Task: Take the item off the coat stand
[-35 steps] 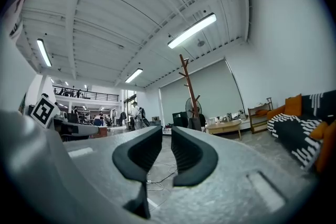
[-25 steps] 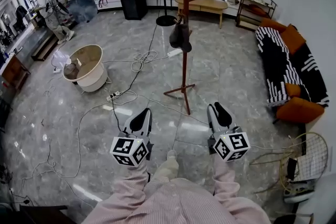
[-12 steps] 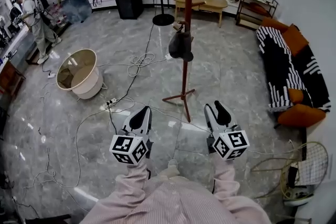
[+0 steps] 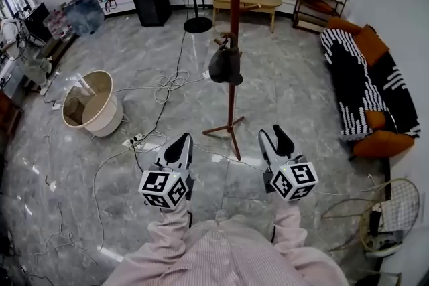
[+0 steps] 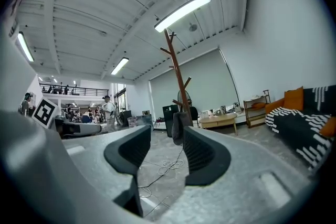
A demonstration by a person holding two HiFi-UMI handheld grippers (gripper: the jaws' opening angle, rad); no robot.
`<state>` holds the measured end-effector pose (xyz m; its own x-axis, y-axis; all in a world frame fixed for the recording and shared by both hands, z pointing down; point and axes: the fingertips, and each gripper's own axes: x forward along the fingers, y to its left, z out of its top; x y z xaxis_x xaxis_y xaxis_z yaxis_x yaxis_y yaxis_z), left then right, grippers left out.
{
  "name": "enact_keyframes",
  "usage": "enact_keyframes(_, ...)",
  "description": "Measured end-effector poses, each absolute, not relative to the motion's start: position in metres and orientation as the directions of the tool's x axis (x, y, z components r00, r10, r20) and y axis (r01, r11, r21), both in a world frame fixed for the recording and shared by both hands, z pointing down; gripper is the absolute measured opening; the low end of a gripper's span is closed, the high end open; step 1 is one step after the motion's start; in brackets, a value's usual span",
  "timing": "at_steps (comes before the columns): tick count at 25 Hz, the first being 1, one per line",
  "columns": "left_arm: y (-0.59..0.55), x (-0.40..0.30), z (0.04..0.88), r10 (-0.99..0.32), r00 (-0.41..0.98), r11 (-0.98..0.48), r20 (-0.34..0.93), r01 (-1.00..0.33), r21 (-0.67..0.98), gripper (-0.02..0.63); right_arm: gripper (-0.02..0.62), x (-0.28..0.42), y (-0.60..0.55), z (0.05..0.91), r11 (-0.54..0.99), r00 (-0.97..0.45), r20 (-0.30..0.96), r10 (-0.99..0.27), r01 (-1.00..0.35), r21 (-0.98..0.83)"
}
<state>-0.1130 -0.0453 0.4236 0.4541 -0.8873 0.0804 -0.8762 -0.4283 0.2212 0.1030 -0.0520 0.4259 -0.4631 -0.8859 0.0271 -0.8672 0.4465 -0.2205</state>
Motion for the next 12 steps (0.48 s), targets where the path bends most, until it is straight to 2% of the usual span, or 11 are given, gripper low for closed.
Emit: enact_keyframes(12,-0.093,-0.131,0.442,-0.902,0.417,-0.378,0.109,-0.887,0.266,0.002,0.176,0.09,-0.111,0.436,0.461,-0.487,0.049,-0.872,-0.851,-0.251)
